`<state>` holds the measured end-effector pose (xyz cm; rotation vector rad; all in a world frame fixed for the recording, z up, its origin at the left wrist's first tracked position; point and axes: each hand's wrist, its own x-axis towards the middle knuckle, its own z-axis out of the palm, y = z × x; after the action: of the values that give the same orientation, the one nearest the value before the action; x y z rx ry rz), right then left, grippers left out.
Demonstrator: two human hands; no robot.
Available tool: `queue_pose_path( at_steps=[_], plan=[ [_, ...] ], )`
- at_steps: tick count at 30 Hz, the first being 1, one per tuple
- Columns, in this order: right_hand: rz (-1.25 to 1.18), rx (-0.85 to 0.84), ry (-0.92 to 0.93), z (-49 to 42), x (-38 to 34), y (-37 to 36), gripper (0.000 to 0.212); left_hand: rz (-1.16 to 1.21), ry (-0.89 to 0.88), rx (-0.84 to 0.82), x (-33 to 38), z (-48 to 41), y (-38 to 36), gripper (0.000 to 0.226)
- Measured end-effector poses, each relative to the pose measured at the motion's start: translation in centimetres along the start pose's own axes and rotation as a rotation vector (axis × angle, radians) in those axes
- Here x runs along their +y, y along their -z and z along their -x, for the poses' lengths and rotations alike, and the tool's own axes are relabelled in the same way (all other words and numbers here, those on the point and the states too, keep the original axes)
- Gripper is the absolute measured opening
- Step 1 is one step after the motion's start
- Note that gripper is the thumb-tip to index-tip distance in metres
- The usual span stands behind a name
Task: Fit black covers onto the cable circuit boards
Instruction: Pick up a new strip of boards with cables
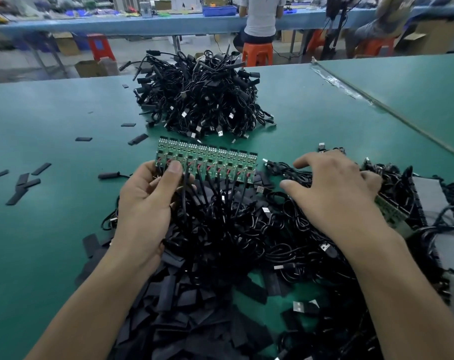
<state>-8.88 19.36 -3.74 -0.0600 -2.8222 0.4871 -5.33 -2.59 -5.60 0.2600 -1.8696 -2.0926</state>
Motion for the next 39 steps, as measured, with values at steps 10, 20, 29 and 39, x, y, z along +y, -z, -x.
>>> queue_pose_path(
  at_steps=[10, 20, 29, 39],
  plan=[
    [-0.230, -0.018, 0.166, 0.3, -0.3, 1.6, 0.049, 0.037, -0.073, -0.015, 0.3, 0.9, -0.4, 0.008],
    [-0.373, 0.141, 0.193, -0.4, 0.8, 1.9, 0.025, 0.067, -0.063, -0.099, 0.1, 0.9, -0.2, 0.013],
    [-0.824, 0.387, 0.024, -1.2, 1.2, 1.3, 0.032, 0.074, -0.047, -0.118, 0.4, 1.1, -0.1, 0.013],
    [-0.032, 0.074, -0.138, -0.8, 1.6, 1.3, 0.036, 0.045, -0.050, -0.142, 0.7, 1.4, -0.5, 0.012]
  ],
)
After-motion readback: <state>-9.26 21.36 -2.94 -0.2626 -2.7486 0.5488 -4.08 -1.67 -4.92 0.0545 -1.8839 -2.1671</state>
